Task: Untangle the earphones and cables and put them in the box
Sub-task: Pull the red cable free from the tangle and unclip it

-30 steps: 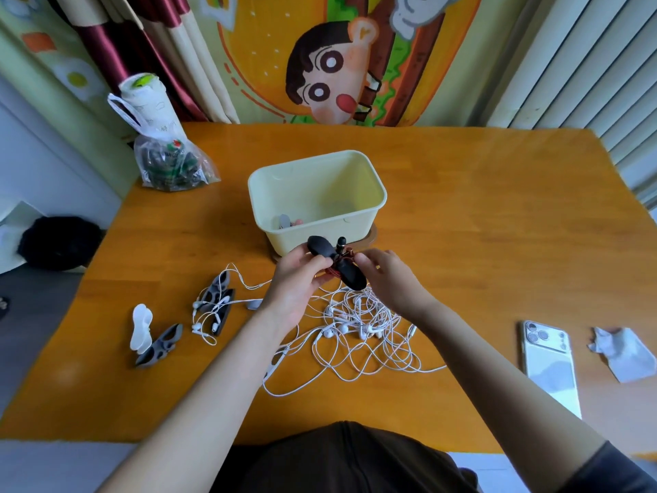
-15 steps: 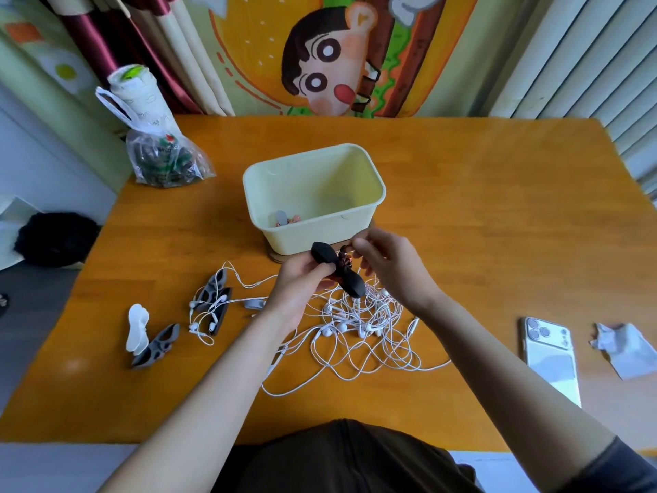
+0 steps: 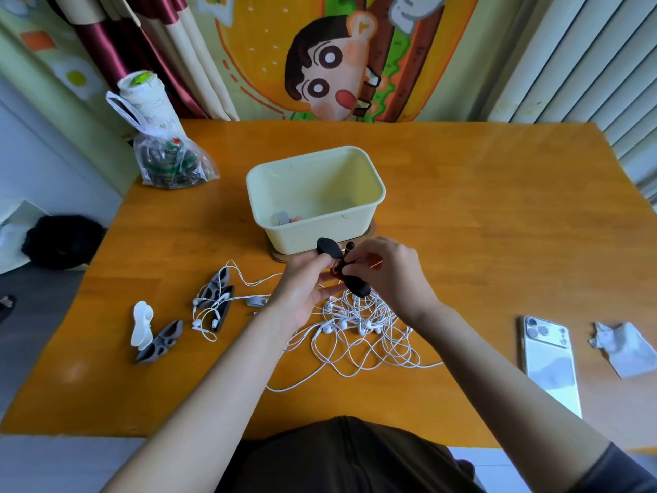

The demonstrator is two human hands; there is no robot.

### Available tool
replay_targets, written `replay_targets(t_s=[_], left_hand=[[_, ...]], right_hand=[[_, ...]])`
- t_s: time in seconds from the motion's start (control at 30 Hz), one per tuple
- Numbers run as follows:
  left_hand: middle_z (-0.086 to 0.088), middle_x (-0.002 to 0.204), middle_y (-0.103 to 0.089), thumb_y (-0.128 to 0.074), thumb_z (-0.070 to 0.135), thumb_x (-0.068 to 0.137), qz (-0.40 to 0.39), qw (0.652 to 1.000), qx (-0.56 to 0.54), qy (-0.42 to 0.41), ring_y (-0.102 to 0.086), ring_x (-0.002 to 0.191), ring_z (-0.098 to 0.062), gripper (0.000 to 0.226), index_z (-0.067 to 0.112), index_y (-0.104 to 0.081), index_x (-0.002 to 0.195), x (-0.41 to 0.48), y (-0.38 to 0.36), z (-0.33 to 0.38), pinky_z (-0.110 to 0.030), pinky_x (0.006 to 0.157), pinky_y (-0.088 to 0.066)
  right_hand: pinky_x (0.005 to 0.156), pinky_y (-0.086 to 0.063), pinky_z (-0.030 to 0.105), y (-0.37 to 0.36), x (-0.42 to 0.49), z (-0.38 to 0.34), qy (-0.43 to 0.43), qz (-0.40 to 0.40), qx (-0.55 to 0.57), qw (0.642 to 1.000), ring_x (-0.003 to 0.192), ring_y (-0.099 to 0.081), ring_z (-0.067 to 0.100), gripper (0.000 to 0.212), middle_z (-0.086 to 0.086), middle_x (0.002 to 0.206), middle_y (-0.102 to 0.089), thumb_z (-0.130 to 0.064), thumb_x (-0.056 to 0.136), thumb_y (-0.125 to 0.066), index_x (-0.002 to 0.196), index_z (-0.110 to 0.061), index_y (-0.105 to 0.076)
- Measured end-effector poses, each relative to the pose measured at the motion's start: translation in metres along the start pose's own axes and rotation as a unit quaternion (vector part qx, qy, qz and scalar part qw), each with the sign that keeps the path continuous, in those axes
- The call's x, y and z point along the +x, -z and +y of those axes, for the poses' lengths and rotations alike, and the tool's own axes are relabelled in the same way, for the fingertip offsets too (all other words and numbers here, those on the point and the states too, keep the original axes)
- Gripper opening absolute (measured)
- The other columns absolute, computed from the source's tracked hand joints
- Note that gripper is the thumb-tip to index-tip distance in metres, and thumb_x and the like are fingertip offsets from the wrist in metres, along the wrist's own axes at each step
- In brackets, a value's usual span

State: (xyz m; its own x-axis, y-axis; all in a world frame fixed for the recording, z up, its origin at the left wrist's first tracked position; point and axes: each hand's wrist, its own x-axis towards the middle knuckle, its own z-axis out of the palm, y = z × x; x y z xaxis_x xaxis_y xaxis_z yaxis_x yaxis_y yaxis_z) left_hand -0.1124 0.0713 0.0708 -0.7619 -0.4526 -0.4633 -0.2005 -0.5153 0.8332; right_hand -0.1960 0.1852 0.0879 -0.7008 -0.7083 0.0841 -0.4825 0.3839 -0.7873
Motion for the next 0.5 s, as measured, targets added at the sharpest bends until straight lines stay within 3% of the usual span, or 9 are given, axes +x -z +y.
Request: replay_targets(t_s=[0.17,0.33,0.5], left_hand=[[-0.007,0.084,-0.064,-0.048,0.003,0.095,-0.004,1.000,0.005,0.001,-0.061,0.078,-0.019,0.017,0.008,-0.065,0.096,-0.0028,-0.0037,-0.0004,-0.029,0.059,-0.055],[-0.003,0.090,-0.069,-0.052,0.008,0.093,-0.030,0.999,-0.012,0.011,-0.064,0.082,-0.018,0.016,0.010,-0.065,0.101,-0.0041,-0.0027,-0.0016,-0.034,0.069,-0.056],[-0.004,0.097,-0.070,-0.055,-0.002,0.090,-0.075,0.996,0.040,-0.023,-0.067,0.090,-0.015,0.019,0.006,-0.062,0.106,-0.0051,0.0029,-0.0045,-0.030,0.072,-0.056]], right_hand=[[0.070,-0.037,0.000,0.0026,-0.0052,-0.0045,0.011,0.009,-0.014,1.000,0.077,-0.053,0.004,0.013,-0.007,0.085,-0.060,-0.006,0.076,-0.073,0.088,-0.012,-0.075],[0.069,-0.038,0.000,0.0061,-0.0074,-0.0047,-0.004,0.010,-0.013,1.000,0.074,-0.054,0.003,0.013,-0.009,0.082,-0.061,-0.005,0.077,-0.072,0.089,-0.011,-0.075],[0.069,-0.046,0.011,0.0057,-0.0090,0.0009,-0.047,-0.001,0.010,0.999,0.077,-0.062,0.010,0.013,-0.005,0.080,-0.065,-0.003,0.080,-0.067,0.089,-0.011,-0.073]])
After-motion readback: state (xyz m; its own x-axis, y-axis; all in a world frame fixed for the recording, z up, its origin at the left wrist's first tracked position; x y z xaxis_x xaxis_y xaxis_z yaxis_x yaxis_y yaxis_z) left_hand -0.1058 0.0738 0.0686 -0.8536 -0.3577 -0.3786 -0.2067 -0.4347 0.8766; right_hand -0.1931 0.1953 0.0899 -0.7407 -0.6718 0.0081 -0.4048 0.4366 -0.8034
